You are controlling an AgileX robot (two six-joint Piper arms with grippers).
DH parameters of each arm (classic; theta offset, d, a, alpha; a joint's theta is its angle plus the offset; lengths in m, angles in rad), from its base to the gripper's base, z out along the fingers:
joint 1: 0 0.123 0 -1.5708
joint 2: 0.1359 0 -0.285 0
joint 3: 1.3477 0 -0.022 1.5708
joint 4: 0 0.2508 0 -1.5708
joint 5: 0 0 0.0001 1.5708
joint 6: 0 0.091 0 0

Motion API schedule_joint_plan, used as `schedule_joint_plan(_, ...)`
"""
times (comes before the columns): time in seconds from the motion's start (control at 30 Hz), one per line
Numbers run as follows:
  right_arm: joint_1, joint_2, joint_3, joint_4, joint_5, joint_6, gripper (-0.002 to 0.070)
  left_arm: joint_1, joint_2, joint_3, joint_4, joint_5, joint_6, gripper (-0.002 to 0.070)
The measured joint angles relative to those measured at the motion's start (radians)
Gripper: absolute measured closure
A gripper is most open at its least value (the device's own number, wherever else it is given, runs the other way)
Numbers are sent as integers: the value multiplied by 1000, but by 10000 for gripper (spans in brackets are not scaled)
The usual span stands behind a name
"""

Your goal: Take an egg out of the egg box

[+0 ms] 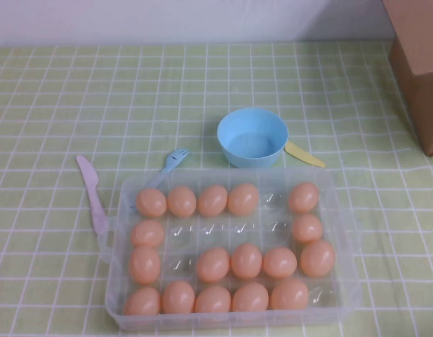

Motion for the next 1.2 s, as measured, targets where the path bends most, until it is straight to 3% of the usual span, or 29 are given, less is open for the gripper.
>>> schedule_joint_plan(1.2, 0, 0, 0, 0, 0, 0, 694, 0, 0, 0, -6, -11, -20, 679)
